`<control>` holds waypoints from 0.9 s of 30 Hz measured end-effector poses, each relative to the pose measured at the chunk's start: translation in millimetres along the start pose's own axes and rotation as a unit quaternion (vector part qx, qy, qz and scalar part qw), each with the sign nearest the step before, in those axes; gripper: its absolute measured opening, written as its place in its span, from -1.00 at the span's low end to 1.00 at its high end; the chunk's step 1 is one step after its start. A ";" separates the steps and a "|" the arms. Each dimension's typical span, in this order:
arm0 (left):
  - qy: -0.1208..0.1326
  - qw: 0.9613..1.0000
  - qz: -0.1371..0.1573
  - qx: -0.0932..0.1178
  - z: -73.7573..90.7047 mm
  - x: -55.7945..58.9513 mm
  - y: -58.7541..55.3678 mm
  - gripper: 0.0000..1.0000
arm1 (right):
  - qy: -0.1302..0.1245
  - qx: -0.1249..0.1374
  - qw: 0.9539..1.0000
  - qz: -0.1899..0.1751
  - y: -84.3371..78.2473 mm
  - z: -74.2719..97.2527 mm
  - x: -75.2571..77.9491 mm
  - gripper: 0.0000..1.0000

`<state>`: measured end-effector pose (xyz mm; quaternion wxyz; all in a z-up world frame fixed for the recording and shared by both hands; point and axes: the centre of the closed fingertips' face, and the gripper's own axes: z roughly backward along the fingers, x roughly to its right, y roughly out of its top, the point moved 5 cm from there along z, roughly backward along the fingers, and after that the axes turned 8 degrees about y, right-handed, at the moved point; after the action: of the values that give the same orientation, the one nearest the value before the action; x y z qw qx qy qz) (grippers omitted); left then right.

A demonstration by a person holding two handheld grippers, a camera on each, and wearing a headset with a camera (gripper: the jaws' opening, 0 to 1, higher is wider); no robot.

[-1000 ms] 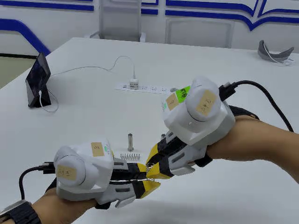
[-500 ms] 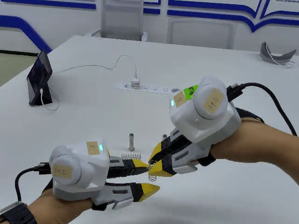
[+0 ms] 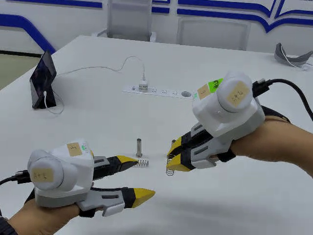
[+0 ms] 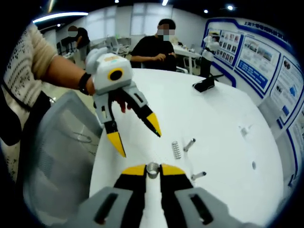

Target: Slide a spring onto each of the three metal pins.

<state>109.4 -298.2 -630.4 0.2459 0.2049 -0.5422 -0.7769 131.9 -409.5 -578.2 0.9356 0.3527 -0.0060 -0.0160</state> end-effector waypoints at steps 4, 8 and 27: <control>0.018 1.000 0.009 0.003 6.6 -5.8 -2.3 0.01 | -0.010 0.001 1.000 -0.009 -4.6 2.6 8.1 -0.76; 0.033 0.999 0.017 0.000 12.5 -10.5 -5.3 0.03 | -0.019 0.004 1.000 -0.016 -8.0 5.1 17.3 -0.76; 0.060 0.998 0.031 0.000 22.4 -14.8 -10.2 0.06 | -0.101 0.032 0.993 -0.060 -12.9 11.8 67.3 -0.76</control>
<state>106.4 -269.6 -631.8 0.3020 0.2342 -0.5325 -0.7552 198.6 -429.3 -577.8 0.9158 0.3785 -0.0797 -0.1077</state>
